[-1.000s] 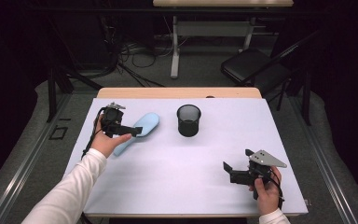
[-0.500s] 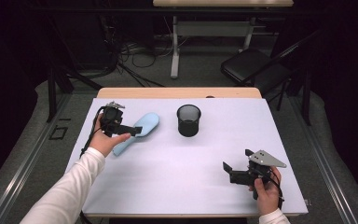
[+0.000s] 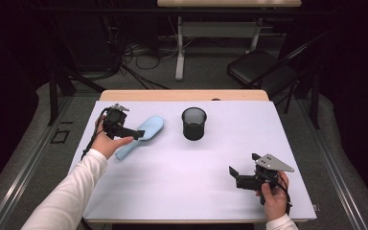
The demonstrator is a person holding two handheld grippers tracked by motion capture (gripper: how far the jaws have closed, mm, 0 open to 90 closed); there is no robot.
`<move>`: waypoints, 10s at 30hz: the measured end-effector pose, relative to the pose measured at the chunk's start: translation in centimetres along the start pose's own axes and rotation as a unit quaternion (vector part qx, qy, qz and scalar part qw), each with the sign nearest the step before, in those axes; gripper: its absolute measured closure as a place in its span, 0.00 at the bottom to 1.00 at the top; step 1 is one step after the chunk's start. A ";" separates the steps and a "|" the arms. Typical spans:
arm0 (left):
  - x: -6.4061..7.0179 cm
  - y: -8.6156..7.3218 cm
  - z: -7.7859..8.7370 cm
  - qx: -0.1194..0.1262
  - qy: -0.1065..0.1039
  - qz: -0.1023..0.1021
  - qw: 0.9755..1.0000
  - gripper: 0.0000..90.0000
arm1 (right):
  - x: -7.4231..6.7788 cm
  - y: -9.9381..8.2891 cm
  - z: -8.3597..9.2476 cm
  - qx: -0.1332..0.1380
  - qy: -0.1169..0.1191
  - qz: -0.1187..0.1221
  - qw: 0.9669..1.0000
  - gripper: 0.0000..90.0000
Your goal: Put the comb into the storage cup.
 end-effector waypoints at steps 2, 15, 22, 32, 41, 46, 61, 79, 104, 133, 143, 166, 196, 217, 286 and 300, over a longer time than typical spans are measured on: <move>0.1 0.0 -0.2 -0.001 -0.001 -0.005 1.000 0.02 | 0.0 0.0 0.0 0.000 0.000 0.000 1.000 0.00; -0.5 -0.1 -1.2 -0.021 -0.003 -0.015 1.000 0.03 | 0.0 0.0 0.0 0.000 0.002 0.000 1.000 0.00; -1.1 -0.1 -1.9 -0.032 0.001 -0.017 0.999 0.04 | 0.0 0.0 -0.1 -0.002 0.003 0.000 1.000 0.00; -1.4 -0.2 -2.6 -0.044 0.006 -0.022 0.999 0.06 | 0.0 0.0 -0.1 -0.002 0.003 0.001 1.000 0.00; -1.4 -0.3 -3.0 -0.052 0.011 -0.038 0.998 0.09 | 0.0 -0.1 -0.1 -0.003 0.003 -0.001 1.000 0.00; -1.5 -0.4 -3.0 -0.054 0.007 -0.036 0.998 0.12 | 0.0 -0.1 -0.1 -0.003 0.004 0.000 1.000 0.00; -1.8 -1.4 -3.9 -0.077 0.012 -0.035 0.996 0.17 | 0.0 -0.1 -0.1 -0.003 0.003 0.003 1.000 0.00; -1.6 -1.6 -4.8 -0.101 0.017 -0.051 0.993 0.28 | 0.0 -0.1 -0.1 -0.002 0.004 0.003 1.000 0.00; -1.2 -2.1 -6.2 -0.143 0.032 -0.072 0.987 0.49 | 0.0 -0.1 -0.1 -0.003 0.004 0.003 1.000 0.00; -1.5 -2.7 -7.2 -0.132 0.022 -0.057 0.989 0.67 | -0.1 -0.2 -0.2 -0.009 0.009 0.003 1.000 0.00; -1.6 -2.8 -7.2 -0.132 0.017 -0.047 0.990 0.71 | -0.1 -0.2 -0.3 -0.009 0.009 0.006 1.000 0.00; -1.7 -2.9 -7.1 -0.131 0.011 -0.050 0.990 0.76 | -0.1 -0.3 -0.3 -0.010 0.009 0.005 1.000 0.00; -1.9 -3.1 -6.9 -0.123 0.007 -0.039 0.992 0.77 | -0.1 -0.3 -0.3 -0.011 0.009 0.005 1.000 0.00; -2.1 -2.7 -5.7 -0.087 0.007 -0.027 0.996 0.77 | -0.1 -0.3 -0.3 -0.013 0.008 0.007 1.000 0.00; 3.9 -1.3 0.2 0.051 -0.051 -0.016 0.997 0.77 | -0.1 -0.4 -0.5 -0.020 0.005 0.007 1.000 0.00; 6.7 -1.1 0.4 0.069 -0.072 -0.040 0.994 0.77 | -0.2 -0.4 -0.6 -0.019 0.003 0.008 1.000 0.00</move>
Point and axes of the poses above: each handheld gripper's, and its own axes: z roughly backward along the jaws, y roughly out of its top, x roughly to its right, the point moved 3 cm from there along -z, roughly forward along the jaws, and after that the axes turned 3 degrees about z, right-handed, at the moved point
